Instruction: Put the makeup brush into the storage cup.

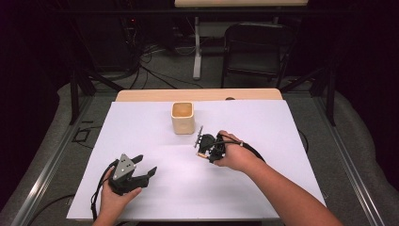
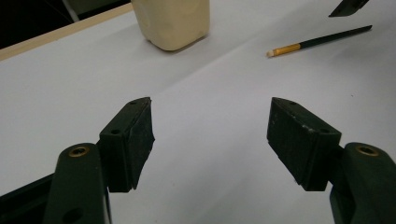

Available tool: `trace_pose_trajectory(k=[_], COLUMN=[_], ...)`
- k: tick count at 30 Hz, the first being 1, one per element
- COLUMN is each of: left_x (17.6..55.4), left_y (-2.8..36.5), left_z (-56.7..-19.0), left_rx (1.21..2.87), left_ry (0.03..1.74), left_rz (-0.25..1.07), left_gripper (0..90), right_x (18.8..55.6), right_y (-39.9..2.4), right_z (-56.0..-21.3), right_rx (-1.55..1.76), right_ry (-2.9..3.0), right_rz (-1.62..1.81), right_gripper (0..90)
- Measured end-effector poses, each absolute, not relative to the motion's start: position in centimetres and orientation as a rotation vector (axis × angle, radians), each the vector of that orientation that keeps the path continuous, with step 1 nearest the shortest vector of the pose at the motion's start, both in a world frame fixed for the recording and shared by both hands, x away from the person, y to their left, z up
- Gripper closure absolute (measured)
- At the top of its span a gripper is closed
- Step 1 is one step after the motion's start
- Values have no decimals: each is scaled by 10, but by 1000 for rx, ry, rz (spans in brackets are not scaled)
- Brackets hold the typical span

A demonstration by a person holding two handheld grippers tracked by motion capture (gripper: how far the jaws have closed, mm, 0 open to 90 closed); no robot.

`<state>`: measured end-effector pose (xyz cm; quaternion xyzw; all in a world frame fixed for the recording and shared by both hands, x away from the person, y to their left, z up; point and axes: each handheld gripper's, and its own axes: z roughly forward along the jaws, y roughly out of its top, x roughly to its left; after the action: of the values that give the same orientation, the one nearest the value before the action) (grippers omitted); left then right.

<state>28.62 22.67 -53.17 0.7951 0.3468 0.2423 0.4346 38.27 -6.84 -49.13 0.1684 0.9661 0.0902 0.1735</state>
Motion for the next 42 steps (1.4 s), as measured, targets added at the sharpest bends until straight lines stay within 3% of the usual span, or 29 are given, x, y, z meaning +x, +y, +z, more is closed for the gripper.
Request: trace_pose_trajectory(k=[42], left_x=[287], left_y=[227], left_z=[-532], left_rx=[1986], left_ry=[863], left_rz=[599], left_gripper=[318], right_x=[398], right_y=[-44], right_z=[-508], right_rx=[409], right_ry=[2771], right_rz=[161], right_gripper=[579])
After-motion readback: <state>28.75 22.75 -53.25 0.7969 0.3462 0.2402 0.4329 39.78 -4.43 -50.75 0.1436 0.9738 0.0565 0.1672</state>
